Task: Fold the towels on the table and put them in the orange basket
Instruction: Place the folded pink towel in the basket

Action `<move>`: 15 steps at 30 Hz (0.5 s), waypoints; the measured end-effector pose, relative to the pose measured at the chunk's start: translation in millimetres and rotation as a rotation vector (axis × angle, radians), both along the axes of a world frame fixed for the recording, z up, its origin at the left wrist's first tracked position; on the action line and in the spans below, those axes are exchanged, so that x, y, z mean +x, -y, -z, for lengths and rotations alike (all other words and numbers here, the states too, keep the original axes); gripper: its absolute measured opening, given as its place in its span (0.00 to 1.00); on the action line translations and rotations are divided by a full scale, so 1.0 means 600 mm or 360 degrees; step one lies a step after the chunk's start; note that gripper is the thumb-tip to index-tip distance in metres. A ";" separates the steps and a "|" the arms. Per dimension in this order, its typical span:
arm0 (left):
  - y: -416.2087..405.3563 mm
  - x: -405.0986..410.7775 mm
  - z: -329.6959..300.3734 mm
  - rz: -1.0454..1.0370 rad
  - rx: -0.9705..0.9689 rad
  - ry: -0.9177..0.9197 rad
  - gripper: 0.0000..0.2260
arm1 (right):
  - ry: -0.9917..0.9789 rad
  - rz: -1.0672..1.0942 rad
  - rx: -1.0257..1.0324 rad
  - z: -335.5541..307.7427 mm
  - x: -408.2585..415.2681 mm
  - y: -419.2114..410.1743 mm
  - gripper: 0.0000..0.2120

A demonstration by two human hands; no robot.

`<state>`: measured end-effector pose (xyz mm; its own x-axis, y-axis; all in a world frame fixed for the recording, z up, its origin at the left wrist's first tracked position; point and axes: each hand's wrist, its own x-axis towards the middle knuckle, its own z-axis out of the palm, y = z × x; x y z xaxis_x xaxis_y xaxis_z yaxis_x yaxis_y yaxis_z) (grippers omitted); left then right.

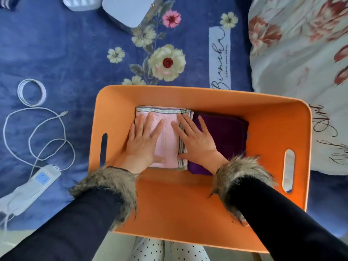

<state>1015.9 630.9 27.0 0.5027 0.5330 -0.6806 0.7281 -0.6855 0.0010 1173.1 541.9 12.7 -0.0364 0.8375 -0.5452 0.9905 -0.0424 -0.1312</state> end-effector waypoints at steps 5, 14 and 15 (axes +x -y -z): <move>0.008 0.001 -0.045 -0.0164 -0.0111 0.0221 0.42 | -0.0387 0.0407 -0.0130 -0.069 -0.007 0.009 0.40; 0.082 -0.013 -0.213 0.0104 0.0172 0.0830 0.25 | -0.0305 0.0988 0.0236 -0.266 -0.017 0.119 0.29; 0.087 -0.014 -0.233 0.0145 0.0205 0.0871 0.24 | -0.0264 0.1025 0.0265 -0.288 -0.015 0.132 0.29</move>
<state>1007.7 578.9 167.0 0.8118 0.5322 -0.2401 0.5826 -0.7653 0.2737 1163.8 462.5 185.6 0.4252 0.7923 -0.4376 0.7408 -0.5824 -0.3346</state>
